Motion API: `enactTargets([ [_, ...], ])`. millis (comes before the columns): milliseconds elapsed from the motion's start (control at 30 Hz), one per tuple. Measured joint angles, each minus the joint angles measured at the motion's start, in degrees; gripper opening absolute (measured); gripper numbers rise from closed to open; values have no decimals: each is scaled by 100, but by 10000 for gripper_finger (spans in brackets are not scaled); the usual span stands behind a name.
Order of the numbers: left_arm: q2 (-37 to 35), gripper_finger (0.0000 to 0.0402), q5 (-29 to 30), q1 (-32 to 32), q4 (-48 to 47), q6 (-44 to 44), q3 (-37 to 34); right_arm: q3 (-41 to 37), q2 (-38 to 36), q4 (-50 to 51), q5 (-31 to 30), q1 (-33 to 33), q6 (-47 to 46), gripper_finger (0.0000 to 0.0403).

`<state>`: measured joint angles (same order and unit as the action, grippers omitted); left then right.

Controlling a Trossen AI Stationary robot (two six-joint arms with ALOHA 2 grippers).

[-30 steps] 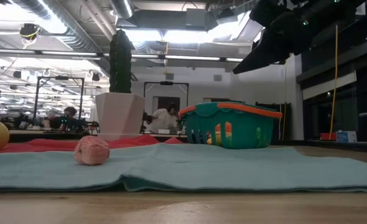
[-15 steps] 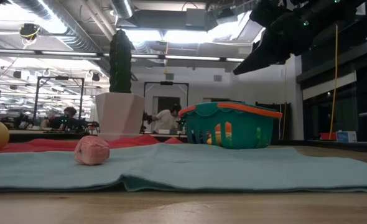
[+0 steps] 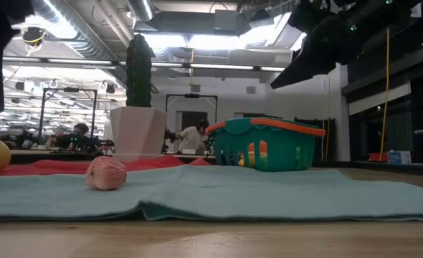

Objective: Build produce basket
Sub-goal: Put the yellow lemon into the blue basket

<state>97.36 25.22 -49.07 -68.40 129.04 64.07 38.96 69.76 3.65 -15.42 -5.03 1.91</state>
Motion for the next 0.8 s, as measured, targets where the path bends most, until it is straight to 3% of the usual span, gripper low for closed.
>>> enactTargets([
  [467,0,298,-130,593,9,242,-33,0,0,30,0,26,29,245],
  [633,138,298,-630,736,5,237,-37,0,2,144,0,26,28,245],
  [800,273,298,-695,774,14,283,-37,0,0,147,0,26,18,245],
])
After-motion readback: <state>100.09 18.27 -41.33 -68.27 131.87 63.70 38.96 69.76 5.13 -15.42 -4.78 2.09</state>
